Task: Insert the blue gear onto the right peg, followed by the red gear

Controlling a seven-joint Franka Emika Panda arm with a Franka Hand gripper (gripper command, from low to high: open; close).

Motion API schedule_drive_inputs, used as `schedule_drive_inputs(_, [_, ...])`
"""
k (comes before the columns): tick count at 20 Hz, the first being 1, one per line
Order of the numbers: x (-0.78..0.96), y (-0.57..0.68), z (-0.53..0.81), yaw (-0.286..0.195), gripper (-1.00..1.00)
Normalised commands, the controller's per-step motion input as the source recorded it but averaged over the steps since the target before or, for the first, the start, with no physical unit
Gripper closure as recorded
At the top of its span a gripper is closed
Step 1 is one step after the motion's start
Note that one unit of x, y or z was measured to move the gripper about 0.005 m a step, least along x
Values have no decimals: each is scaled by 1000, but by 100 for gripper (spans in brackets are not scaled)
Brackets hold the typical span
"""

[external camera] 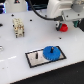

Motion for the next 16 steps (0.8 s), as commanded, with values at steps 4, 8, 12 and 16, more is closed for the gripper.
schedule_drive_inputs(4, [-345, -397, -205, 0, -100])
schedule_drive_inputs(8, [-385, -378, -236, 0, -100])
schedule_drive_inputs(12, [-343, -243, -196, 0, 100])
schedule_drive_inputs(16, [-353, -133, -150, 0, 100])
